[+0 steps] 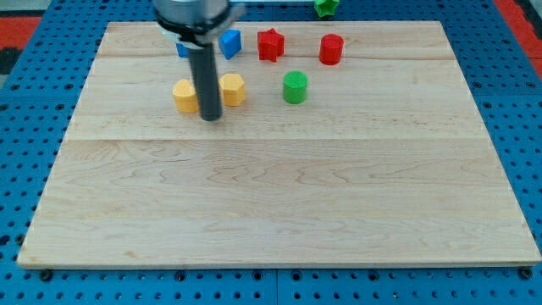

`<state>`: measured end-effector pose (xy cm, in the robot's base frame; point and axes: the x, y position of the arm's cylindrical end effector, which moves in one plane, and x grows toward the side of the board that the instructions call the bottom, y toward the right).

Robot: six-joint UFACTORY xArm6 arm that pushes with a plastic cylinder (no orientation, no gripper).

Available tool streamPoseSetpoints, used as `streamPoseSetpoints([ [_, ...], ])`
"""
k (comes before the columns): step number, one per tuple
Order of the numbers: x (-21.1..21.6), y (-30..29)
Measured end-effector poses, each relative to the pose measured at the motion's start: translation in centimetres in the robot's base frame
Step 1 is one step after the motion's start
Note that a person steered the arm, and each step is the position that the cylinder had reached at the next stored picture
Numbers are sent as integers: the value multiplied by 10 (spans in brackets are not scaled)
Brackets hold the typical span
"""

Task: Move your arm to the center right

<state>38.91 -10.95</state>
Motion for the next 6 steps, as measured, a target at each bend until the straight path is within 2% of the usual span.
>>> streamPoseSetpoints([
  [1, -7, -31],
  [2, 15, -18],
  [3, 34, 55],
  [5, 48, 285],
  [6, 48, 327],
])
